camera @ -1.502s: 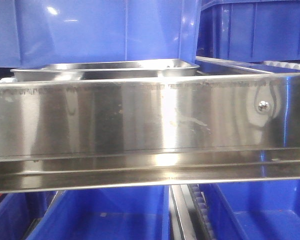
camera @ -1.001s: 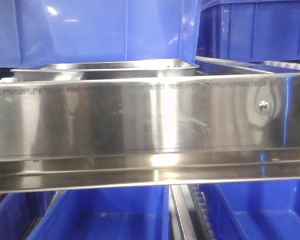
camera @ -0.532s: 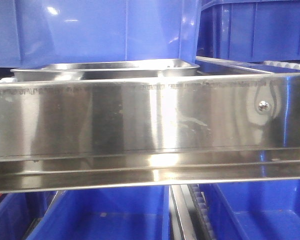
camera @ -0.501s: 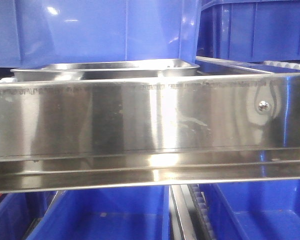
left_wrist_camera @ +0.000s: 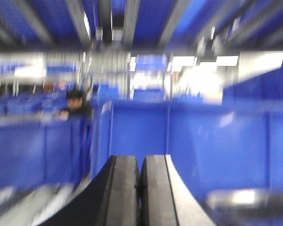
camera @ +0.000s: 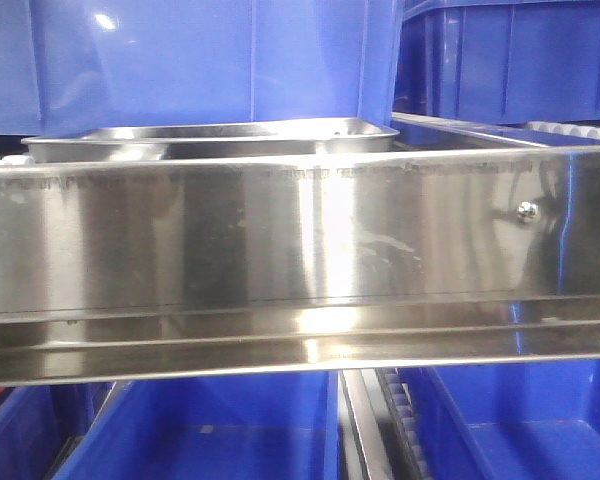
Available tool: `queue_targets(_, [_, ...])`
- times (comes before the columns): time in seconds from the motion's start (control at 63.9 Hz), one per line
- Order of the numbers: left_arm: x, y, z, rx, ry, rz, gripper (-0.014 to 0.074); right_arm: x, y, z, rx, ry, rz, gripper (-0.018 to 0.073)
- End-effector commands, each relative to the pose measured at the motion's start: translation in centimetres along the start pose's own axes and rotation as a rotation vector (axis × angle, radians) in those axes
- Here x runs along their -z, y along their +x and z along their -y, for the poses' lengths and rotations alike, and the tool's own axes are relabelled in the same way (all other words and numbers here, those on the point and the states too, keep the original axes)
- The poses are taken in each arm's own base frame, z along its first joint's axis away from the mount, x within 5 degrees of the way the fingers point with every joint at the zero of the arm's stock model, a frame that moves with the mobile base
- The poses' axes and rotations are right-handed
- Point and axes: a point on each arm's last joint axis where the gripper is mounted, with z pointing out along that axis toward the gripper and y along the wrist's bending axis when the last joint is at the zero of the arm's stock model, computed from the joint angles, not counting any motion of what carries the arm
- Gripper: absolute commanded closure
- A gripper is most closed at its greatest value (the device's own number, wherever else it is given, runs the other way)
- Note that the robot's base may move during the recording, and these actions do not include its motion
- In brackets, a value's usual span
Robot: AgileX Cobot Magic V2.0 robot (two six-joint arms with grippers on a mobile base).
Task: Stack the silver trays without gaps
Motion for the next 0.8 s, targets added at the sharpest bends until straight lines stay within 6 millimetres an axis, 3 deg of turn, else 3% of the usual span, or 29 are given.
queue_targets(0.0, [0.0,-1.4,0.1,0.030,0.007,0.088,0.0605,-0.2,-1.1,0.0,-0.030,-0.002,0.003,0.0638])
queue_targets(0.344, [0.0,-1.8,0.1,0.044,0.013,0.117,0.0605,-0.5,-3.3,0.0,-0.158,-0.004,0.036,0.0638])
queue_targets(0.532, [-0.1,-2.5,-0.1,0.200,0.006,0.107,0.0605,-0.6,-3.9,0.0,-0.157,0.008,-0.082,0.0638])
queue_targets(0.782, [-0.1,-3.2,-0.7,0.204,-0.100,-0.216,0.0605,-0.4,-4.1,-0.1,-0.238,0.021,-0.263,0.0638])
